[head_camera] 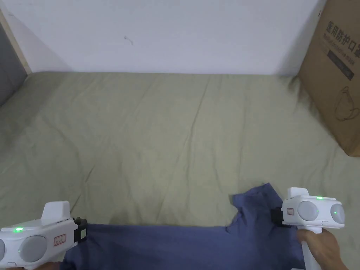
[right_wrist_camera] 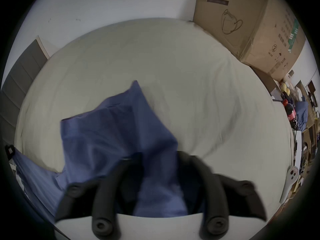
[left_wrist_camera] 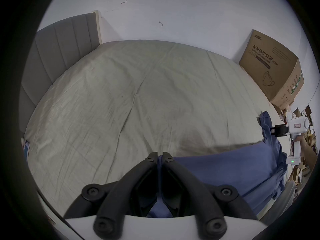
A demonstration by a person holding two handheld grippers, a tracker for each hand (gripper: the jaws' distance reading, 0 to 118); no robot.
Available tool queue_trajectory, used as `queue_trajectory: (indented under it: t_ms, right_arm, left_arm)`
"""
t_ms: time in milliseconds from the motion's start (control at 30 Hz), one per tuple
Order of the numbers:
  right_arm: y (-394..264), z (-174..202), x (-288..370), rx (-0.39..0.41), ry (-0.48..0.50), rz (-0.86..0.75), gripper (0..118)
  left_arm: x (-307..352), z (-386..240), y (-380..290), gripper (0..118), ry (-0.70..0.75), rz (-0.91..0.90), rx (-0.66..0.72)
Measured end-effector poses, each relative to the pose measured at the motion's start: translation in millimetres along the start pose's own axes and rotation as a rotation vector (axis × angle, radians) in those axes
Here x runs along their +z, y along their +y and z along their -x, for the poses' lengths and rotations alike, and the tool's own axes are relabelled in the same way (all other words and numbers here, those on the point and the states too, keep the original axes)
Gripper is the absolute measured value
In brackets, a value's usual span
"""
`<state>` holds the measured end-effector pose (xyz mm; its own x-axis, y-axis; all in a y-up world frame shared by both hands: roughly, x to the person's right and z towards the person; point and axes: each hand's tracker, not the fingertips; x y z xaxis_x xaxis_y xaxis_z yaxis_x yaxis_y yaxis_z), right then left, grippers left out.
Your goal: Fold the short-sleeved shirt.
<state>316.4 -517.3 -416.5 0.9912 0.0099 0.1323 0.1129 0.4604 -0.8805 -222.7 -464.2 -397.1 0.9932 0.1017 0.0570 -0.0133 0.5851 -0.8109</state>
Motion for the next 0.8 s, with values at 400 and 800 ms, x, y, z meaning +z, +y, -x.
queue_trajectory:
  t_ms: [400, 800]
  right_arm:
    - [-44, 5, 157, 0.087, 0.113, -0.297, 1]
    - [-185, -35, 207, 0.015, 0.151, -0.284, 1]
  left_arm:
    - [27, 16, -12, 1, -0.008, -0.009, 0.113]
    - [86, 24, -77, 1, -0.031, 0.046, 0.137]
